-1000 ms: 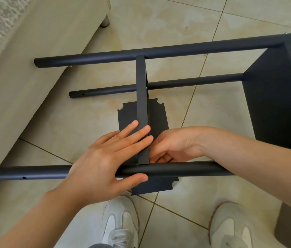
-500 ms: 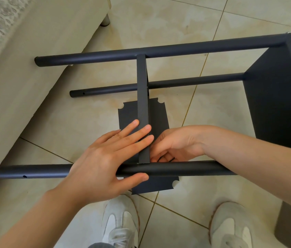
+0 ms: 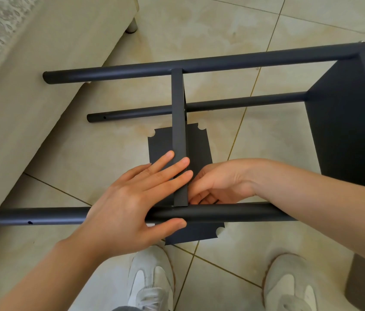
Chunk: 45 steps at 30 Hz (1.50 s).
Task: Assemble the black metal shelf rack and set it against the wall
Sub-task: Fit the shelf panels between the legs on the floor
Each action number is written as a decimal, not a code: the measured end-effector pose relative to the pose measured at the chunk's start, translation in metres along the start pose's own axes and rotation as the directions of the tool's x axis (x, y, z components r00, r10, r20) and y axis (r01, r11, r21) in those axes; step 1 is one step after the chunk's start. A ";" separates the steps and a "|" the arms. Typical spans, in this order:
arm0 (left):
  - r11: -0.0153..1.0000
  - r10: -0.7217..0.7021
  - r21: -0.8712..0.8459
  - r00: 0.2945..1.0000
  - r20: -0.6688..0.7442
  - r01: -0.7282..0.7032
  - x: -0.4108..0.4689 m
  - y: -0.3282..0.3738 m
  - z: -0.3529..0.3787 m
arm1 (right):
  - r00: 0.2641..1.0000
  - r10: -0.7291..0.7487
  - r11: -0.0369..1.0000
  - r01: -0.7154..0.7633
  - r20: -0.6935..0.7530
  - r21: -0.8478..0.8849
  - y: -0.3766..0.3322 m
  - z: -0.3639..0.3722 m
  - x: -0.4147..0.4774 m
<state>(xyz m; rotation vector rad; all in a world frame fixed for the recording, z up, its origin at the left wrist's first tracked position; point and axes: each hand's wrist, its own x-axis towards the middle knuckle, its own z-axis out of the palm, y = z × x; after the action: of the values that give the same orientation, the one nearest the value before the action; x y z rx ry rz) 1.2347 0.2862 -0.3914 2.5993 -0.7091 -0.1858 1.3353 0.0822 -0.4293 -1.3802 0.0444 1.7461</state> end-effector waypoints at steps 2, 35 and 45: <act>1.000 -0.002 -0.003 1.000 -0.002 0.002 0.000 0.000 0.000 | 1.000 0.006 1.000 -0.006 -0.002 -0.023 0.000 0.002 0.002; 1.000 -0.001 -0.011 1.000 0.001 0.001 0.001 0.001 -0.001 | 0.999 0.003 1.000 -0.003 0.032 0.004 -0.001 -0.002 -0.003; 1.000 0.005 -0.010 1.000 -0.004 -0.005 0.001 0.001 -0.001 | 0.999 -0.031 1.000 0.031 0.030 0.004 -0.001 -0.004 -0.004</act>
<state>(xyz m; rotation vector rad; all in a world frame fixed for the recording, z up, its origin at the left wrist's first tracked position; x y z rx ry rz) 1.2353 0.2855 -0.3897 2.5879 -0.7116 -0.1824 1.3385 0.0783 -0.4271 -1.3448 0.0100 1.7396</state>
